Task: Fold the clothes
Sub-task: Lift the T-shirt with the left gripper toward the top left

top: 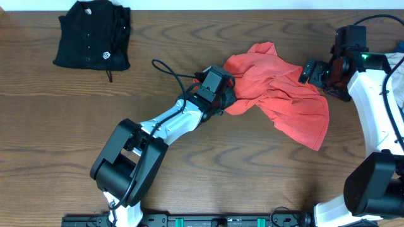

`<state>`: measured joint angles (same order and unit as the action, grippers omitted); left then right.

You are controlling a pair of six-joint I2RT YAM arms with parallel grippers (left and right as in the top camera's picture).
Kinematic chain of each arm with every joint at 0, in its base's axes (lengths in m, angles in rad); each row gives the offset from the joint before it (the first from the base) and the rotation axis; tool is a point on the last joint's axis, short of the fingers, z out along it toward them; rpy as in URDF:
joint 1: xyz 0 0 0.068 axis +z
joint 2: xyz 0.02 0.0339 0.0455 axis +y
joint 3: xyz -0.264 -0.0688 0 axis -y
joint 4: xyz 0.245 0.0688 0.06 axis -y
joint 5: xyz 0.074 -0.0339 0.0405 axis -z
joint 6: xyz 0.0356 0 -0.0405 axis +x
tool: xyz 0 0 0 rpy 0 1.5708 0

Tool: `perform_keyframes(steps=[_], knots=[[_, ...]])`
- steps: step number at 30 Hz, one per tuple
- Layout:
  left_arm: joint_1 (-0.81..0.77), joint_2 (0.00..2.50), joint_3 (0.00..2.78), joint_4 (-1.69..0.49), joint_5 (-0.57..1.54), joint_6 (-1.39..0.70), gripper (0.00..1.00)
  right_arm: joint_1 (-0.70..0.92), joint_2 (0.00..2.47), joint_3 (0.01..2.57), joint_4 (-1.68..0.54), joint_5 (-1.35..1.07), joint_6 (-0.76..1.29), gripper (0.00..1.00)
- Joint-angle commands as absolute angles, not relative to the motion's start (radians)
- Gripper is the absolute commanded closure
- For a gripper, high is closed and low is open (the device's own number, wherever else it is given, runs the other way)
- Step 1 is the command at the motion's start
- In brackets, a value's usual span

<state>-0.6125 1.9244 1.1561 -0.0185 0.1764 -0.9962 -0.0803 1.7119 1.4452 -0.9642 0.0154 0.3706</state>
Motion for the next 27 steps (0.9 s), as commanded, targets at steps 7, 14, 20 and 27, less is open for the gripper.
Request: perform_keyframes(steps=[7,14,20,27], knots=[[-0.612,1.728,1.166,-0.108,0.175,-0.847,0.94,-0.087,1.721,1.444,-0.953,0.044,0.359,0.01],[-0.612,1.547,1.166,-0.178,0.167,-0.768,0.94,-0.087,1.721,1.444,-0.95,0.01,0.358,0.01],[-0.612,1.485,1.166,-0.217,0.168,-0.759,0.94,-0.087,1.72,1.444,-0.955,-0.094,0.358,0.01],[-0.609,1.397,1.166,-0.28,0.165,-0.686,0.94,-0.087,1.72,1.444,-0.96,-0.286,0.358,0.01]])
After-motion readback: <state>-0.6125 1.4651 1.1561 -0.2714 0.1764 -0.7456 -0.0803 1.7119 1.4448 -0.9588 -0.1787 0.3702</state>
